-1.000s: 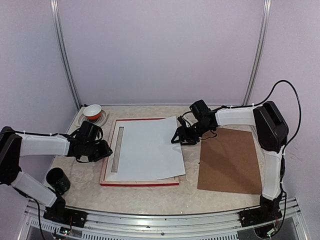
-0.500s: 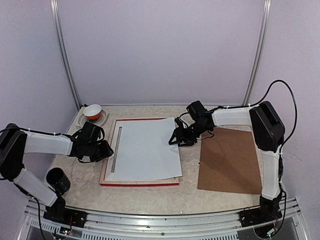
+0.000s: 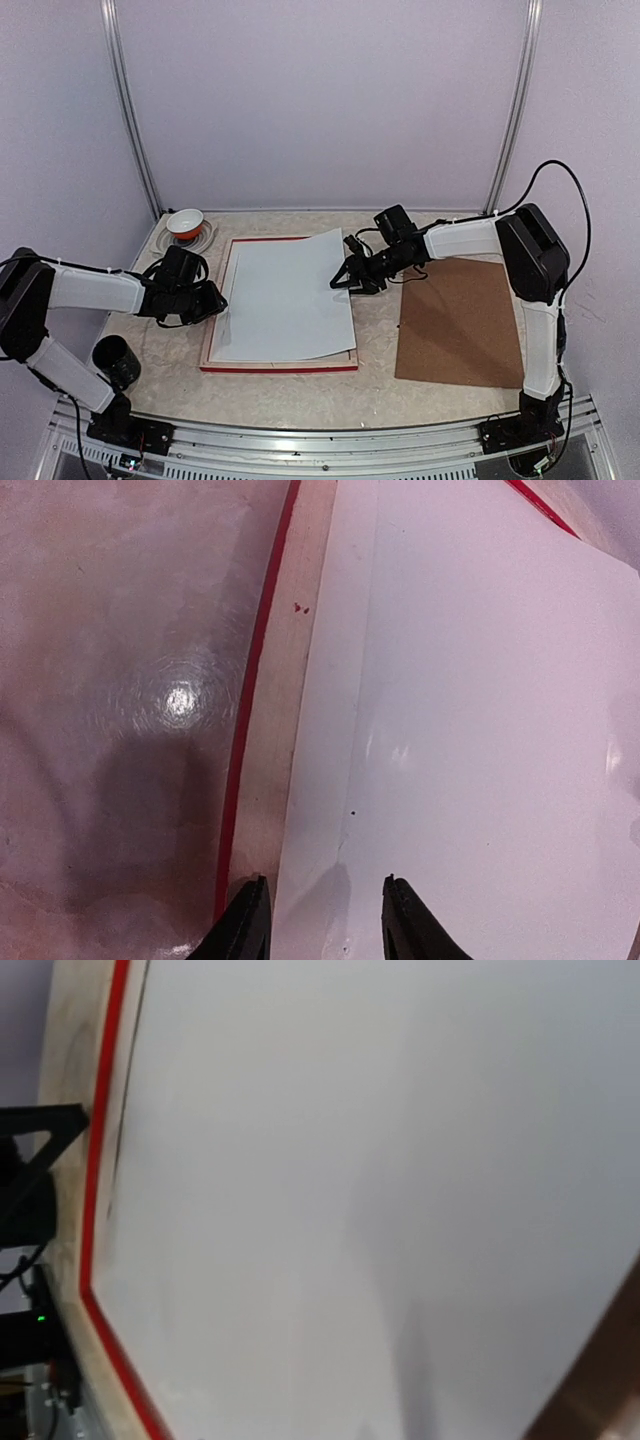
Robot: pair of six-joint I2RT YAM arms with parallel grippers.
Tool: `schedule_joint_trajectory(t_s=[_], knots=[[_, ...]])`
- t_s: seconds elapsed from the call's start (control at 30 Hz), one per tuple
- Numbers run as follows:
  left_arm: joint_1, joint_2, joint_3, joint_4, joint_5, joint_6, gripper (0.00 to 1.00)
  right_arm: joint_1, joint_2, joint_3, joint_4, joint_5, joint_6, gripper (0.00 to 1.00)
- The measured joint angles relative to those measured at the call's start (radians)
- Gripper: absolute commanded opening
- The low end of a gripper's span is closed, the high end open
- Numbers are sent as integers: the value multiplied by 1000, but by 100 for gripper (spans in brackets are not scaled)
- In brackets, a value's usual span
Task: Put the photo into the frame
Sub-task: Position the photo on the mat board.
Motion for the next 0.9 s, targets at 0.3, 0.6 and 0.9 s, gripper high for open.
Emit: schedule_joint_trajectory(t_s=[0.3,0.6,0.9], knots=[[0,-4,-8,12,8,0,39,0,0,-38,90,-66,61,30],[3,-14,-24,32,22,-3,38,-6,0,-89,168,-113,128,3],[3,-42,-41,18,26,-11,39,-10,-35,-144,329,-214,253,0]])
